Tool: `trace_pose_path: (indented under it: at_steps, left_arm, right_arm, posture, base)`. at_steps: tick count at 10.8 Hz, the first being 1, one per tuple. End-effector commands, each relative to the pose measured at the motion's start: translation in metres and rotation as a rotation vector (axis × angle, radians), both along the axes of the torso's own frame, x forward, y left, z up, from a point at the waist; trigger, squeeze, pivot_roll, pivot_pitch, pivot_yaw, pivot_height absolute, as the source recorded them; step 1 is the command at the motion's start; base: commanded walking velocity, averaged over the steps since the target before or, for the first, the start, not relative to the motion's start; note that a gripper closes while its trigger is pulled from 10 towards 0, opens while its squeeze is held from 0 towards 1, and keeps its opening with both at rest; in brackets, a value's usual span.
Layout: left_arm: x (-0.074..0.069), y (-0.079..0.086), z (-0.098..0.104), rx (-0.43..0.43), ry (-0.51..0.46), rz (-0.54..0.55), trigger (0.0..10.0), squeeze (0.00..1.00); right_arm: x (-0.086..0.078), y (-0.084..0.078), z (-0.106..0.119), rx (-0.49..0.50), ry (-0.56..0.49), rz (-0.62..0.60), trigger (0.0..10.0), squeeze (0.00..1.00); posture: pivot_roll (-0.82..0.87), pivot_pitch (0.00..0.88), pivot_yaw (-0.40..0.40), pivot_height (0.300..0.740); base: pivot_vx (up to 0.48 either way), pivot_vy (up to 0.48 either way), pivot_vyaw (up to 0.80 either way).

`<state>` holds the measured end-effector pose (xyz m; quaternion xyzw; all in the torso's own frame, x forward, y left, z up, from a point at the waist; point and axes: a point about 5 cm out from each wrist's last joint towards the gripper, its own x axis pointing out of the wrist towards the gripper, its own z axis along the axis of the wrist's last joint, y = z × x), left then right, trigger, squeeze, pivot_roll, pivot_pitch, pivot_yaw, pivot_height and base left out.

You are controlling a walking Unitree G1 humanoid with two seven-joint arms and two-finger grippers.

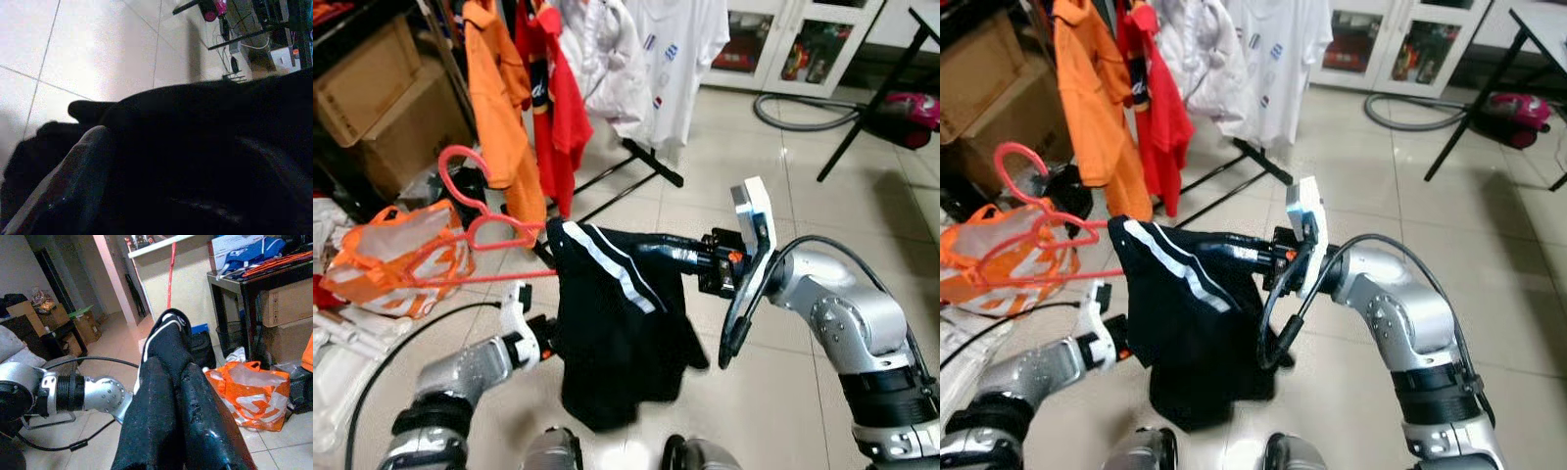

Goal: Hang hanger

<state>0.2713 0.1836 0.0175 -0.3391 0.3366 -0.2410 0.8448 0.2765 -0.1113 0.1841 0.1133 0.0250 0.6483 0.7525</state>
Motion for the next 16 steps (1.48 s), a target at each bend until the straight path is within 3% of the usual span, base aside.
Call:
trace_pose_path:
  at_steps: [1,3,4,5,11,16]
  left_arm:
    - [-0.003,0.001,-0.002,0.032,0.014,-0.009,10.0,0.00]
    - [0.002,-0.013,-0.002,0.018,0.014,-0.008,10.0,0.00]
    - [0.005,-0.022,-0.004,0.010,0.028,0.012,1.1,0.00]
    - [0.008,-0.027,-0.007,0.009,0.048,0.030,0.0,0.00]
    - [0.011,-0.016,-0.013,0.062,0.067,0.128,0.0,0.00]
    - [0.016,0.005,-0.005,0.092,-0.009,0.210,0.0,0.00]
  right_arm:
    - [0.000,-0.001,0.003,0.013,-0.027,0.003,0.0,0.00]
    - [0.001,0.003,0.007,0.021,-0.036,0.017,0.0,0.00]
    - [0.000,0.005,0.009,0.026,-0.044,0.028,0.0,0.00]
    - [-0.001,0.006,0.013,0.033,-0.056,0.034,0.0,0.00]
    - [0.000,0.003,0.023,0.057,-0.071,0.023,0.0,0.00]
    - [0.007,-0.007,0.022,0.053,-0.047,-0.017,0.0,0.00]
  posture:
    - [0.02,0.137,0.019,0.740]
    - [0.02,0.137,0.013,0.740]
    - [0.02,0.138,0.013,0.740]
    - [0.01,0.138,0.013,0.740]
    - [0.01,0.148,0.009,0.740]
    - [0.01,0.154,-0.007,0.740]
  base:
    - [0.000,0.000,0.00]
    - [0.000,0.000,0.00]
    - [0.000,0.000,0.00]
    - [0.000,0.000,0.00]
    - [0.000,0.000,0.00]
    - [0.000,0.000,0.00]
